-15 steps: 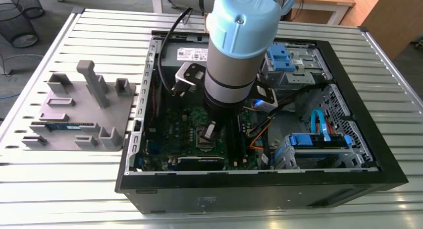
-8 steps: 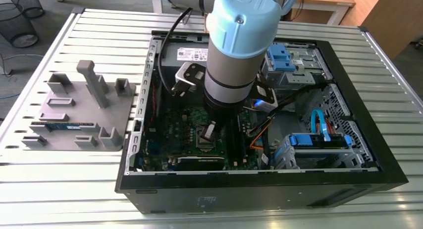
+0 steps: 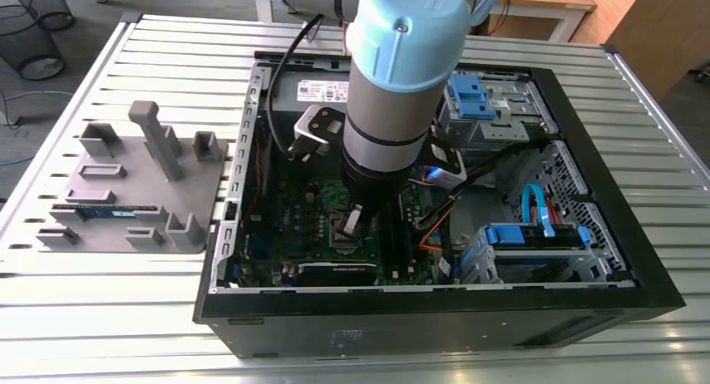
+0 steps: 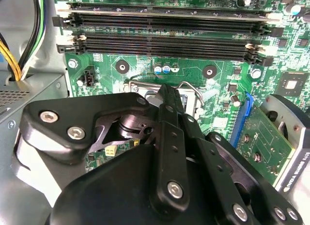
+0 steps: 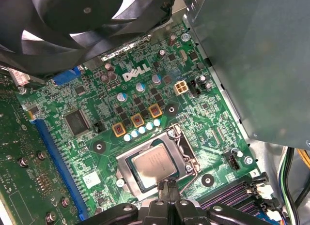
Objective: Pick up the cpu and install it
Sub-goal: 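Install the first cpu locking lever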
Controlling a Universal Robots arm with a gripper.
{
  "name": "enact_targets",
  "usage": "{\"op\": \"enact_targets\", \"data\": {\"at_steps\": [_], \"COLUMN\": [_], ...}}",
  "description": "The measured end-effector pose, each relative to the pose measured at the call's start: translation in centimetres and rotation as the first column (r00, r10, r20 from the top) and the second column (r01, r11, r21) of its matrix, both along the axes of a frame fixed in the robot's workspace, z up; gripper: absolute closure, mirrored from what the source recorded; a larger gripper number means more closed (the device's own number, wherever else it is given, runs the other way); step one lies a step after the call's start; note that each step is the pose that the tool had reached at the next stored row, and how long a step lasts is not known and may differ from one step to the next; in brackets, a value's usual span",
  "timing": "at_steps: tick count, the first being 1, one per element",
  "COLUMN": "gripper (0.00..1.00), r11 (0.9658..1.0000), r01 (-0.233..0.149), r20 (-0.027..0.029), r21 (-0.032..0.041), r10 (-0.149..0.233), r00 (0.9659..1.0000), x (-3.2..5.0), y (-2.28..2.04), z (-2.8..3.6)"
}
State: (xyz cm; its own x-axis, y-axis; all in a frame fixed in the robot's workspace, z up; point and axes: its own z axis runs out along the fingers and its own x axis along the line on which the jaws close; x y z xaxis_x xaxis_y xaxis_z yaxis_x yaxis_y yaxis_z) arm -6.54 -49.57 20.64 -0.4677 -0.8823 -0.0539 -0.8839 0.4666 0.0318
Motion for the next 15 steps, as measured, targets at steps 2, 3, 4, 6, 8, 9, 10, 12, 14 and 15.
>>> {"op": "enact_targets", "data": {"at_steps": [2,3,4,6,8,9,10,12,14,15], "gripper": [0.89,0.89,0.89,0.89,0.89,0.89,0.89,0.89,0.89,0.89], "r11": [1.0,1.0,1.0,1.0,1.0,1.0,1.0,1.0,1.0,1.0], "r01": [0.0,0.0,0.0,0.0,0.0,0.0,0.0,0.0,0.0,0.0], "r20": [0.0,0.0,0.0,0.0001,-0.0001,-0.0001,-0.0002,-0.0002,-0.0002,-0.0002], "r21": [-0.0001,-0.0002,-0.0001,-0.0001,-0.0001,-0.0001,-0.0001,-0.0003,-0.0002,-0.0002], "r10": [0.0,0.0,0.0,0.0,0.0,0.0,0.0,0.0,0.0,0.0], "r00": [1.0,1.0,1.0,1.0,1.0,1.0,1.0,1.0,1.0,1.0], "x": [0.0,0.0,0.0,0.0,0.07,0.13,0.21,0.3,0.31,0.32], "y": [0.0,0.0,-0.01,-0.03,-0.04,-0.04,-0.04,-0.04,-0.04,-0.04], "z": [0.0,0.0,0.0,0.0,0.0,0.0,0.0,0.0,0.0,0.0]}}
